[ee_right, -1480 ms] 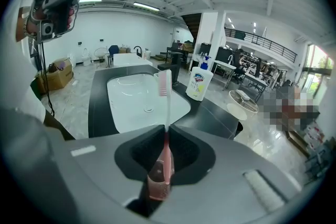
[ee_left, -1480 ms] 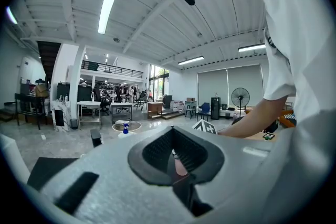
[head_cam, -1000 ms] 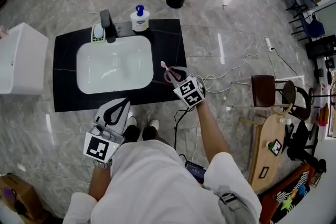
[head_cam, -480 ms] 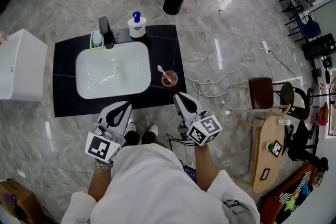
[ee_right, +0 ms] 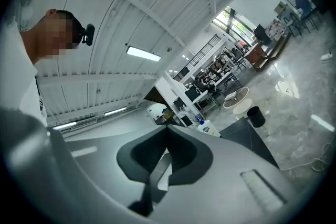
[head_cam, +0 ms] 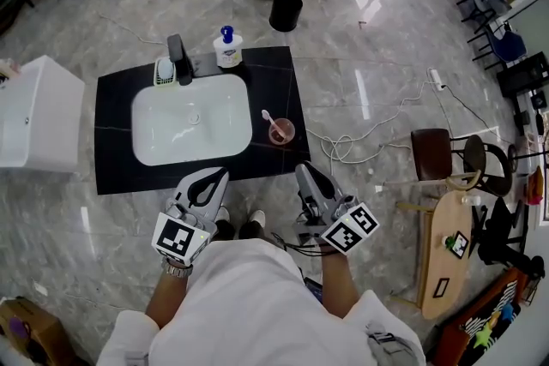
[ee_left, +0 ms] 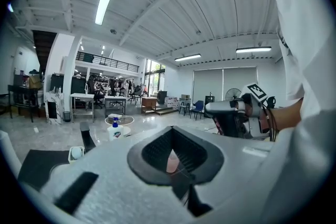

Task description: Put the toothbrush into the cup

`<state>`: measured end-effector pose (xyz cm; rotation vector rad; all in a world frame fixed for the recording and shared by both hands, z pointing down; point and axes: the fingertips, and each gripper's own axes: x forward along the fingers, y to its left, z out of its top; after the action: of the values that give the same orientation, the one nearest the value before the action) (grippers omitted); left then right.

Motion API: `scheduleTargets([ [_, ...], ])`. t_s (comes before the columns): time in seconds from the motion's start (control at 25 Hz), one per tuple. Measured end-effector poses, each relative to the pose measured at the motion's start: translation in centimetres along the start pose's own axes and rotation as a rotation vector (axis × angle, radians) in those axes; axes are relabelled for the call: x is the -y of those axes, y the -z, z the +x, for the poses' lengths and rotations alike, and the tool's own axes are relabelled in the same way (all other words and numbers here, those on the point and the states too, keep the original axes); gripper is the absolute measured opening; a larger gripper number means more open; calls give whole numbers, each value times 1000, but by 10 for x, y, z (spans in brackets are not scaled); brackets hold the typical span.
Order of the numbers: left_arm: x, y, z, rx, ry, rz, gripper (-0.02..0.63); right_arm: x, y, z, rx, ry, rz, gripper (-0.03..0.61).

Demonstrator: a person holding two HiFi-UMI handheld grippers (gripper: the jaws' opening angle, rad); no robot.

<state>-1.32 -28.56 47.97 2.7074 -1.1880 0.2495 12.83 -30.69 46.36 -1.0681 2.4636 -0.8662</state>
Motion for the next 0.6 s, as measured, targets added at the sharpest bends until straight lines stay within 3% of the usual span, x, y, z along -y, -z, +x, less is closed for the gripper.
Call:
scheduleTargets([
  [0.28,-2,-1,-12,4,-18,0,-8,-13,0,0,-5,1,-36,11],
  [0.6,9,-12,-7,51,47,5,-2,-29,-4,-11,-72,72,-308,11],
])
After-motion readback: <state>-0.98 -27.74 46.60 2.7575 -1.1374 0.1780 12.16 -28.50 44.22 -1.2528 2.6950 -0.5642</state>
